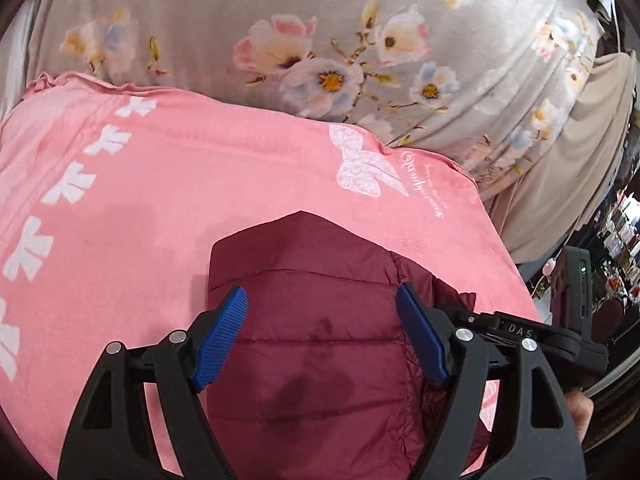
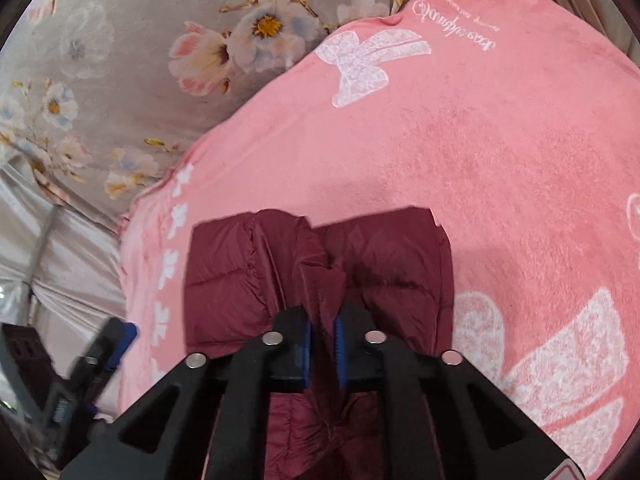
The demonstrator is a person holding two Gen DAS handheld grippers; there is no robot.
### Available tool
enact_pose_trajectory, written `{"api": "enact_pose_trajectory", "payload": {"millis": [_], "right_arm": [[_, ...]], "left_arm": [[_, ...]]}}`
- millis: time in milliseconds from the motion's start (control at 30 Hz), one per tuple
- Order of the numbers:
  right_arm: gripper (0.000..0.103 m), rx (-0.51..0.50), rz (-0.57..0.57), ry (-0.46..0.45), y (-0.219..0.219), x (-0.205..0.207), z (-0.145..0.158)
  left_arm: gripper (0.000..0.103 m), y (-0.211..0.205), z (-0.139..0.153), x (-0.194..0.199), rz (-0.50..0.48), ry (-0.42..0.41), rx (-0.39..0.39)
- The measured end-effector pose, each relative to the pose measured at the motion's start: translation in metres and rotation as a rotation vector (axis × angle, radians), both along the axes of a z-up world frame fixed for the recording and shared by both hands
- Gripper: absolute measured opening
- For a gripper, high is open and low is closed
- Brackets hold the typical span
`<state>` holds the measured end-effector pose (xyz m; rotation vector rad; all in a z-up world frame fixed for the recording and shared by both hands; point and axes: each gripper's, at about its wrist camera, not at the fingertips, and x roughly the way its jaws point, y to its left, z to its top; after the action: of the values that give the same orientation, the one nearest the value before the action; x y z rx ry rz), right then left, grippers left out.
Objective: Fold large clothes
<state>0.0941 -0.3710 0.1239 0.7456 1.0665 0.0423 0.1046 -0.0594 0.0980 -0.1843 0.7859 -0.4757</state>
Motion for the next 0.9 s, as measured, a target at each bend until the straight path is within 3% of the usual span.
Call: {"api": "enact_pose_trajectory", "payload": {"millis": [67, 133, 233, 300, 533, 900], "right_arm": [[0.005, 0.1, -0.001, -0.043, -0.01, 0.0, 0.014], [0.005, 0.126, -0.022, -0.064, -0.019, -0.004, 0.018], [0.005, -0.045, -0.076, 0.013, -0.019, -0.009, -0.002], [0.004, -0.095, -0.091, 0.065, -0.016, -0.01, -0.029], [0.004, -0.173, -0.096, 0.041, -0.003, -0.017, -0.062], [0.003, -0.285, -0.079, 0.028, 0.011, -0.018, -0.087]], "left_arm": [[0.074, -0.005, -0.001, 0.004, 0.005, -0.006, 0.002], [0.074, -0.013, 0.0, 0.007, 0.002, -0.016, 0.006], [0.074, -0.025, -0.007, 0.008, -0.012, -0.009, 0.024], [0.073, -0.033, -0.02, 0.009, -0.024, 0.018, 0.05], [0.069, -0.049, -0.065, 0.018, 0.01, 0.061, 0.161], [0.069, -0.066, -0.088, 0.014, -0.005, 0.026, 0.291]]}}
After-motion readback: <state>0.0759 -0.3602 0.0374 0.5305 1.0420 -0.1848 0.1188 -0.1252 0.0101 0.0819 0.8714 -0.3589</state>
